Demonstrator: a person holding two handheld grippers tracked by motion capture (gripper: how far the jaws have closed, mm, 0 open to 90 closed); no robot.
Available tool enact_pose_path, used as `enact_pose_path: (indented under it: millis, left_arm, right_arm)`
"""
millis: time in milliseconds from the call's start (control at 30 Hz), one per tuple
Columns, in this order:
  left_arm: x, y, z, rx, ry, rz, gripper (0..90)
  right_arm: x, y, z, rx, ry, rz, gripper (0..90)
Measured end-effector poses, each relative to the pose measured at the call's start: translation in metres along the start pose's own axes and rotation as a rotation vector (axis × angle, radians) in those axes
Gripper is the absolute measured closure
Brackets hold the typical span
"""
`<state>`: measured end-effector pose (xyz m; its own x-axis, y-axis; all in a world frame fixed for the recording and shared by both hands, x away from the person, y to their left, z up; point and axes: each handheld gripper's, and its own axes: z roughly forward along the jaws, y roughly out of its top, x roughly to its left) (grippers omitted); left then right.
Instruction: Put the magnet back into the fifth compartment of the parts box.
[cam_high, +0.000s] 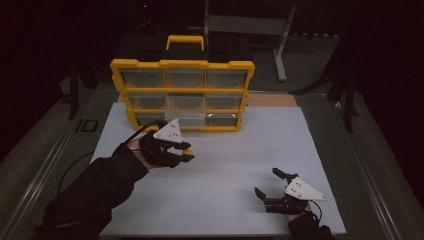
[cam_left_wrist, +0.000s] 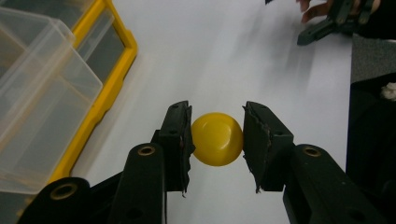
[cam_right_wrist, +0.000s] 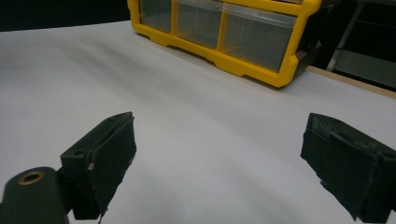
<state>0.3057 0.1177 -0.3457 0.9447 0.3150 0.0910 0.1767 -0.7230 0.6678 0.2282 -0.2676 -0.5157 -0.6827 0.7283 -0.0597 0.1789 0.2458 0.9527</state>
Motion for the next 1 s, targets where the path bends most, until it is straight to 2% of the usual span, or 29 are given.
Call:
enact_pose_path:
  millis: [200,367,667,1000]
  left_arm:
    - [0.009,0.008,-0.008,-0.033,0.011,-0.009,62.8]
    - [0.013,0.012,-0.010,-0.033,0.018,-0.011,62.9]
    - [0.029,0.023,-0.019,-0.081,0.024,-0.028,62.8]
    - [0.042,0.033,-0.027,-0.112,0.033,-0.046,62.8]
  right_arm:
    - [0.000,0.000,0.000,0.000,0.001,0.000,10.0]
    - [0.000,0.000,0.000,-0.001,0.001,-0.002,10.0]
    - [0.000,0.000,0.000,0.001,0.001,0.001,10.0]
    - [0.000,0.000,0.000,0.001,0.001,0.000,10.0]
